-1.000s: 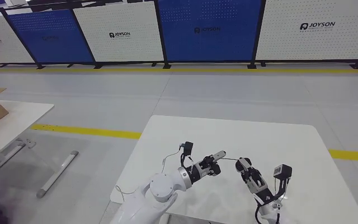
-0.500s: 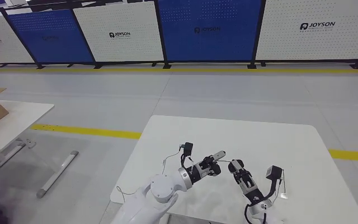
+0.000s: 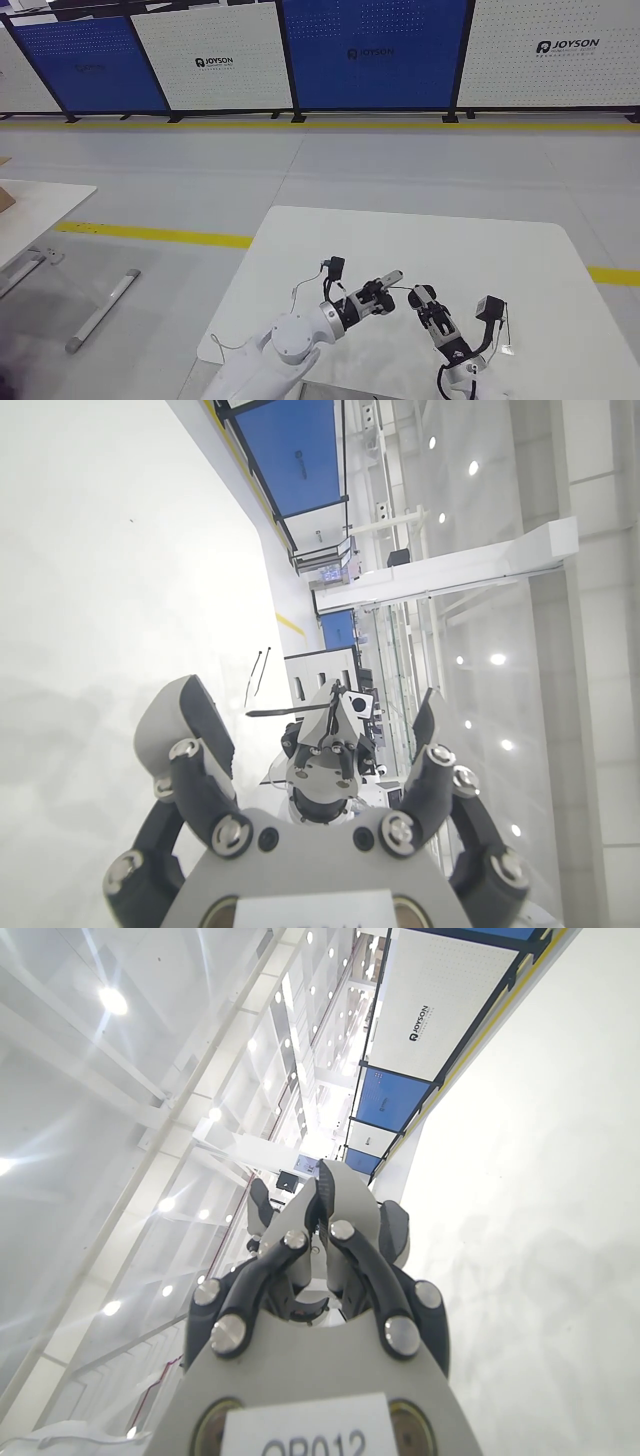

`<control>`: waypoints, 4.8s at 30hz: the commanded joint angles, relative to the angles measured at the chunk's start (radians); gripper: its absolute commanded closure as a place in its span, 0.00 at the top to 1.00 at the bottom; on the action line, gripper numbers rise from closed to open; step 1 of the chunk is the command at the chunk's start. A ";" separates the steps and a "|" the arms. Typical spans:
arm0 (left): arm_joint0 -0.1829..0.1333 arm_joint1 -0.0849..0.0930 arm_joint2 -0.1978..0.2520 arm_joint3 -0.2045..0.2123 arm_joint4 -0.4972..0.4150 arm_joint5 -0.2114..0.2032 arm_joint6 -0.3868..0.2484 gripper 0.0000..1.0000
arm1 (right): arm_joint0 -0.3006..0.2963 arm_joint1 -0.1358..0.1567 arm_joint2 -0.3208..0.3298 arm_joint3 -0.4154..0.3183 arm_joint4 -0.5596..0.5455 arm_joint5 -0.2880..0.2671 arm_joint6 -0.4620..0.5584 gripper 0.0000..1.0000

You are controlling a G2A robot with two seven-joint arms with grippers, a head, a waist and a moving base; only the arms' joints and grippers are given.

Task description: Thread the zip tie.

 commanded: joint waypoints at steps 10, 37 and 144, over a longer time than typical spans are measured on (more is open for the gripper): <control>0.002 -0.002 0.005 0.004 0.011 -0.026 0.015 0.16 | 0.000 0.000 0.000 0.000 0.000 0.000 0.000 0.00; 0.020 -0.002 0.012 -0.014 0.054 -0.053 0.028 0.22 | 0.000 0.000 0.000 0.000 0.000 0.000 0.000 0.00; 0.269 0.055 -0.250 -0.524 -0.055 -0.107 -0.104 0.00 | -0.066 -0.001 0.138 -0.021 0.194 -0.015 0.168 1.00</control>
